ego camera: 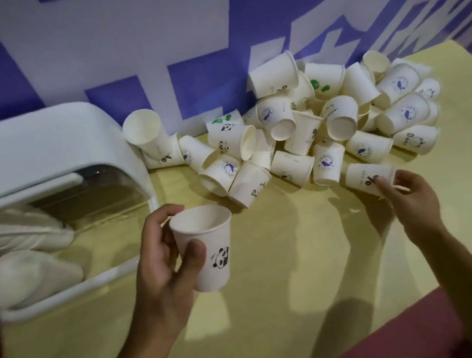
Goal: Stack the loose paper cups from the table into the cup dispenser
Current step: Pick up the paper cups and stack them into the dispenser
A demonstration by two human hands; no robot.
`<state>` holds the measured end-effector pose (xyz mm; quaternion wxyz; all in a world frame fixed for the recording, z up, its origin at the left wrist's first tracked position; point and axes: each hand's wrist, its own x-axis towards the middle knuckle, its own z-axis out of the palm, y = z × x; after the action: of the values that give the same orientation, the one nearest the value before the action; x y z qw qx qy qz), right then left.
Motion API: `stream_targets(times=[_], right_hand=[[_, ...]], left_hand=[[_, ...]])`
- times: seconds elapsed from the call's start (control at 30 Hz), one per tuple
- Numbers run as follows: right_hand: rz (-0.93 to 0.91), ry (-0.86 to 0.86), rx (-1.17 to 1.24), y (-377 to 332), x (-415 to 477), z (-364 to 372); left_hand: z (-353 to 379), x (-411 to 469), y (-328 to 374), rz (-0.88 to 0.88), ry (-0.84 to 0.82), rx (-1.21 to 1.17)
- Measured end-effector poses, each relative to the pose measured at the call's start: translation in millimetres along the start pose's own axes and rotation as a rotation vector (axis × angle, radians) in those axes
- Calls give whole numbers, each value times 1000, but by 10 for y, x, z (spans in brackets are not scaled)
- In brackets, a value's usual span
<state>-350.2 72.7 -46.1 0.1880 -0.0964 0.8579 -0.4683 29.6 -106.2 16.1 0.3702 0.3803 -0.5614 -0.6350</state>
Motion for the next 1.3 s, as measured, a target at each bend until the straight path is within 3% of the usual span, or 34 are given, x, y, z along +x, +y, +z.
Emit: stream_targets(times=[0.1, 0.23, 0.4, 0.63, 0.9, 1.07, 1.3], right_hand=[[-64, 10, -37, -138, -414, -27], [-180, -172, -135, -213, -875, 65], [-321, -509, -83, -1140, -1994, 1060], [-410, -749, 62, -1660, -3020, 2141], [-639, -794, -59, -1742, -3359, 2539], [-629, -771, -39, -1752, -3400, 2589], [-549, -747, -30, -1744, -3384, 2538]], left_hand=[[-275, -133, 142, 22, 64, -27], [-779, -310, 334, 83, 117, -8], [-1468, -532, 422, 67, 256, 44], [-2254, -733, 440, 92, 408, 20], [-2590, -597, 362, 203, 419, 24], [-2643, -377, 325, 223, 386, 356], [-2603, -134, 196, 287, 309, 521]])
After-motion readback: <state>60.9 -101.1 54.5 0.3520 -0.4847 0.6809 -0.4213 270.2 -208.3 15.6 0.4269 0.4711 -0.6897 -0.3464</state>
